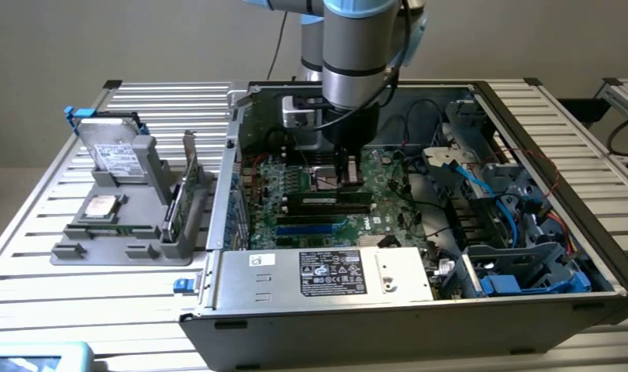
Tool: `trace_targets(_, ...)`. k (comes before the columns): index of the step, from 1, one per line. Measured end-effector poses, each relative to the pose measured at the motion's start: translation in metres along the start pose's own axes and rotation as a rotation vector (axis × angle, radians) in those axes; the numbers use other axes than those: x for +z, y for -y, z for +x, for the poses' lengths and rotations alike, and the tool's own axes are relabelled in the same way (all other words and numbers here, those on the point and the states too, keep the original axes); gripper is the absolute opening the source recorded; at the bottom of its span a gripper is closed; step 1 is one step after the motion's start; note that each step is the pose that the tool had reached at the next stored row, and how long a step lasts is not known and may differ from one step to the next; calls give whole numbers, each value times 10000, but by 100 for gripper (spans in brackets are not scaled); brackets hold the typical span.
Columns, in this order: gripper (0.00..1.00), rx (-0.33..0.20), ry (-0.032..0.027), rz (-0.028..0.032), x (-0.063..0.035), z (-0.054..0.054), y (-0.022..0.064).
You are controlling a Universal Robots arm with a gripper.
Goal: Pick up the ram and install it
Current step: 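Insert the ram into the slot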
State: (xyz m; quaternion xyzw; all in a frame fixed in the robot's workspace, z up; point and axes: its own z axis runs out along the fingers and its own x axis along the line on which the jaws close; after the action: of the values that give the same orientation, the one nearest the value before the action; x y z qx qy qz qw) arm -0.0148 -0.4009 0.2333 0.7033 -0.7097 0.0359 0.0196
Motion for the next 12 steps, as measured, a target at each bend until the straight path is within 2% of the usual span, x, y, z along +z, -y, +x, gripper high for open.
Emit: trace_targets(12, 14, -78, 2, 7, 0, -3, -4)
